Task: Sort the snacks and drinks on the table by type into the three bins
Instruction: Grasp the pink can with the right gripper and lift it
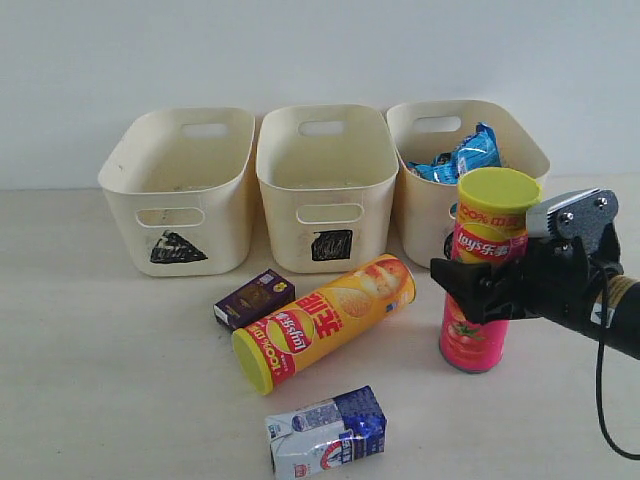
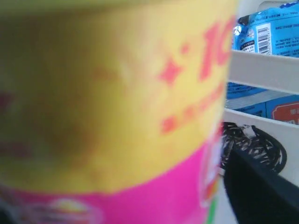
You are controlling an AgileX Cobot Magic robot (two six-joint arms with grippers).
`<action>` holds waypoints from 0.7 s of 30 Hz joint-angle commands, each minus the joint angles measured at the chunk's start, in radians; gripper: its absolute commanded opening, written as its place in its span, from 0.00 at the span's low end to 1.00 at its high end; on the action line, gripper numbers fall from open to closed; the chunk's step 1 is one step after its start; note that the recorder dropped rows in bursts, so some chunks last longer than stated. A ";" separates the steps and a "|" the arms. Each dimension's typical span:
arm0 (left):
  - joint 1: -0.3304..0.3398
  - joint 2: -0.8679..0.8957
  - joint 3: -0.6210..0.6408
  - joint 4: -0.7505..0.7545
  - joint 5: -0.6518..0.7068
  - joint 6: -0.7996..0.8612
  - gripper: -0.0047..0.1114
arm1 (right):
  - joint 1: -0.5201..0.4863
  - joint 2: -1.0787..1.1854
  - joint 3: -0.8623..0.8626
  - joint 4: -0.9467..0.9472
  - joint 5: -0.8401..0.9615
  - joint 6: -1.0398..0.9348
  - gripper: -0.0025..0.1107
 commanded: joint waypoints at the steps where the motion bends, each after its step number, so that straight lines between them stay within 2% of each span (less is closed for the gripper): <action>1: 0.002 -0.003 0.004 -0.008 -0.008 -0.008 0.08 | 0.000 0.001 -0.002 0.008 0.004 -0.003 0.23; 2: 0.002 -0.003 0.004 -0.008 -0.008 -0.008 0.08 | 0.000 0.001 -0.002 0.001 0.008 0.005 0.04; 9: 0.002 -0.003 0.004 -0.008 -0.008 -0.008 0.08 | 0.000 -0.007 0.000 -0.013 -0.011 0.040 0.02; 15: 0.002 -0.003 0.004 -0.008 -0.008 -0.008 0.08 | 0.000 -0.104 0.000 -0.057 0.084 0.090 0.02; 21: 0.002 -0.003 0.004 -0.008 -0.008 -0.008 0.08 | 0.000 -0.256 0.000 -0.116 0.172 0.218 0.02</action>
